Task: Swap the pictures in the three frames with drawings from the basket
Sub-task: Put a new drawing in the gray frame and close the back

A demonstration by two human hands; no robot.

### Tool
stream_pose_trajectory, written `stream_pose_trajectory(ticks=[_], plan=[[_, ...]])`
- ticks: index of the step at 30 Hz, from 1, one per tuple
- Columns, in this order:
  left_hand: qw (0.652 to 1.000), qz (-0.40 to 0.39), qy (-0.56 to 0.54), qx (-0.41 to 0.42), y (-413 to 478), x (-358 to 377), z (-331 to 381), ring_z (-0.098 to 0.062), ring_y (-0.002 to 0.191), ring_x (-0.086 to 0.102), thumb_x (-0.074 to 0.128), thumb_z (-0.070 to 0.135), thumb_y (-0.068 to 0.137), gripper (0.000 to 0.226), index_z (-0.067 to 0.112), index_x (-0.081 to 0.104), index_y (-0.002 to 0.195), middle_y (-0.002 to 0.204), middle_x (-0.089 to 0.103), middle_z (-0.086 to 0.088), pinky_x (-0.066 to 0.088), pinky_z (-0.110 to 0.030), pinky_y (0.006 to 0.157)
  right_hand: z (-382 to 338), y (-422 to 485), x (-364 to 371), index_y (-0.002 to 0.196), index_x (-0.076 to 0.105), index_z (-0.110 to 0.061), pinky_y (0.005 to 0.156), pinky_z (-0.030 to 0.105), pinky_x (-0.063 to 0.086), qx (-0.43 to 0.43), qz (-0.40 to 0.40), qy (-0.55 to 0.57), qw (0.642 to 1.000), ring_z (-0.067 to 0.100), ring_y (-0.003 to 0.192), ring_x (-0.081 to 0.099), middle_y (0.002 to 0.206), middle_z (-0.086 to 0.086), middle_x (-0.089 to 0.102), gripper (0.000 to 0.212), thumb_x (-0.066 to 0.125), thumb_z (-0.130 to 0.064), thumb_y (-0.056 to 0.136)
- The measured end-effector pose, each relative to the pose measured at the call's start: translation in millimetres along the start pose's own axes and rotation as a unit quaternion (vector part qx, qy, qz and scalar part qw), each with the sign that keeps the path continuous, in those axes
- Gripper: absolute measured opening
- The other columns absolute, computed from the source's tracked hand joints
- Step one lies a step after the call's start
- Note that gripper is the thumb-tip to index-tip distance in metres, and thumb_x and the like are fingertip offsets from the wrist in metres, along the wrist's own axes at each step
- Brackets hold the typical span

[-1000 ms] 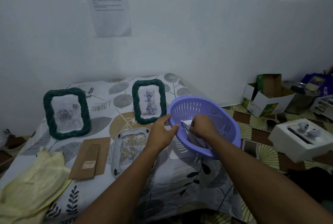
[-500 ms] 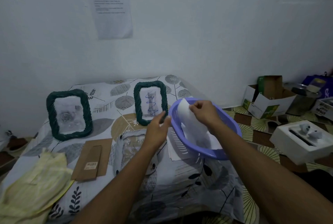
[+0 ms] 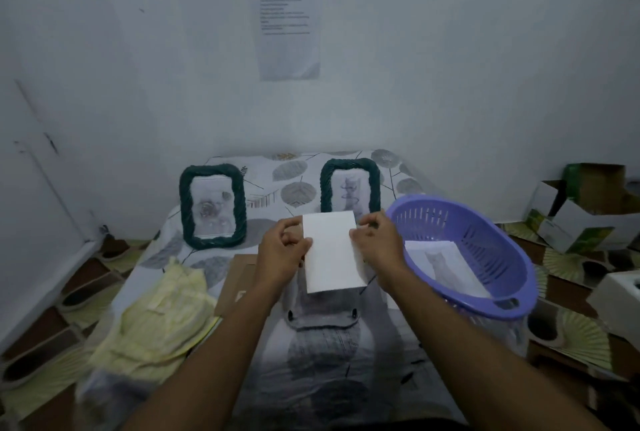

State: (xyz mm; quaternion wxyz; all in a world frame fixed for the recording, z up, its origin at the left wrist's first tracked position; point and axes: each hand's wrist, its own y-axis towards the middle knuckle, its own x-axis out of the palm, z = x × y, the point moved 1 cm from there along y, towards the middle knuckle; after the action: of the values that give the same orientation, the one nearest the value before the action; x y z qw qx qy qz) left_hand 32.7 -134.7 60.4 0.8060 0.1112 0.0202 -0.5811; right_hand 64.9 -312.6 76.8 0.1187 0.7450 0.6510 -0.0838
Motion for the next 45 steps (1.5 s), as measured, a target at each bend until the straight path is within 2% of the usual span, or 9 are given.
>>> stream_pose_trajectory(ticks=[4, 6, 9, 15, 19, 23, 28, 40, 45], plan=[[0.975, -0.034, 0.215, 0.053, -9.0, -5.2, -22.2, -0.014, 0.073, 0.059, 0.07, 0.016, 0.083, 0.04, 0.021, 0.061, 0.122, 0.078, 0.064, 0.0, 0.05, -0.029, 0.071, 36.0, -9.7, 17.0, 0.095, 0.06, -0.022, 0.073, 0.034, 0.053, -0.081, -0.032, -0.196, 0.977, 0.018, 0.083, 0.061, 0.085, -0.002, 0.064, 0.013, 0.069, -0.02, 0.085], [0.944, -0.055, 0.315, 0.076, -10.7, -6.9, -34.3, -0.013, 0.078, 0.057, 0.068, 0.023, 0.084, 0.04, 0.023, 0.061, 0.124, 0.083, 0.064, 0.005, 0.049, -0.029, 0.073, 52.7, -13.5, 22.0, 0.101, 0.063, -0.024, 0.078, 0.035, 0.052, -0.111, -0.044, -0.295, 0.948, 0.019, 0.093, 0.059, 0.094, -0.002, 0.064, 0.017, 0.067, -0.03, 0.085], [0.914, -0.065, 0.381, 0.123, -12.4, -12.6, -52.8, -0.016, 0.09, 0.053, 0.068, 0.027, 0.084, 0.04, 0.021, 0.063, 0.123, 0.093, 0.063, 0.001, 0.046, -0.033, 0.078, 69.9, -19.4, 24.9, 0.107, 0.066, -0.022, 0.086, 0.035, 0.044, -0.178, -0.044, -0.355, 0.917, 0.02, 0.109, 0.045, 0.111, 0.0, 0.055, 0.026, 0.062, -0.037, 0.087], [0.908, -0.043, 0.385, 0.157, -7.7, -21.2, -75.0, -0.019, 0.11, 0.048, 0.063, 0.032, 0.087, 0.023, 0.025, 0.072, 0.107, 0.112, 0.06, 0.006, 0.034, -0.031, 0.091, 82.1, -19.8, 19.6, 0.109, 0.07, -0.019, 0.09, 0.037, 0.041, -0.193, -0.071, -0.288, 0.935, 0.02, 0.104, 0.044, 0.111, 0.0, 0.047, 0.027, 0.063, -0.032, 0.087], [0.908, -0.071, 0.386, 0.145, -11.7, -20.8, -75.4, -0.012, 0.119, 0.035, 0.061, 0.048, 0.085, 0.043, 0.026, 0.064, 0.121, 0.126, 0.052, 0.012, 0.027, -0.031, 0.099, 86.2, -20.2, 19.7, 0.106, 0.072, -0.017, 0.091, 0.036, 0.042, -0.191, -0.06, -0.26, 0.945, 0.018, 0.104, 0.045, 0.108, -0.003, 0.047, 0.026, 0.069, -0.029, 0.082], [0.915, -0.077, 0.371, 0.137, -13.0, -21.6, -77.5, -0.011, 0.122, 0.035, 0.061, 0.048, 0.085, 0.05, 0.025, 0.058, 0.129, 0.134, 0.054, 0.01, 0.031, -0.036, 0.104, 87.9, -20.1, 19.8, 0.099, 0.073, -0.018, 0.091, 0.039, 0.044, -0.196, -0.056, -0.248, 0.947, 0.015, 0.103, 0.047, 0.104, -0.006, 0.048, 0.024, 0.072, -0.031, 0.078], [0.914, -0.104, 0.371, 0.127, -14.8, -21.6, -78.7, -0.013, 0.13, 0.032, 0.047, 0.054, 0.083, 0.057, 0.027, 0.054, 0.133, 0.142, 0.048, 0.013, 0.029, -0.044, 0.108, 86.5, -21.2, 19.2, 0.095, 0.072, -0.014, 0.089, 0.035, 0.046, -0.197, -0.041, -0.233, 0.952, 0.013, 0.097, 0.051, 0.1, -0.006, 0.049, 0.021, 0.074, -0.027, 0.078], [0.906, -0.124, 0.387, 0.119, -15.8, -22.6, -75.8, -0.016, 0.134, 0.029, 0.053, 0.049, 0.089, 0.052, 0.026, 0.051, 0.136, 0.147, 0.042, 0.011, 0.025, -0.043, 0.111, 88.5, -19.3, 20.9, 0.111, 0.07, -0.013, 0.089, 0.031, 0.046, -0.202, -0.036, -0.254, 0.945, 0.012, 0.096, 0.051, 0.106, -0.003, 0.051, 0.031, 0.07, -0.029, 0.084], [0.91, -0.132, 0.38, 0.103, -16.5, -23.2, -74.1, -0.016, 0.134, 0.029, 0.042, 0.054, 0.083, 0.06, 0.027, 0.051, 0.136, 0.147, 0.042, 0.012, 0.024, -0.043, 0.111, 88.7, -20.4, 20.7, 0.118, 0.067, -0.013, 0.089, 0.025, 0.041, -0.208, -0.033, -0.265, 0.941, 0.012, 0.099, 0.05, 0.111, -0.003, 0.05, 0.033, 0.066, -0.027, 0.088]])
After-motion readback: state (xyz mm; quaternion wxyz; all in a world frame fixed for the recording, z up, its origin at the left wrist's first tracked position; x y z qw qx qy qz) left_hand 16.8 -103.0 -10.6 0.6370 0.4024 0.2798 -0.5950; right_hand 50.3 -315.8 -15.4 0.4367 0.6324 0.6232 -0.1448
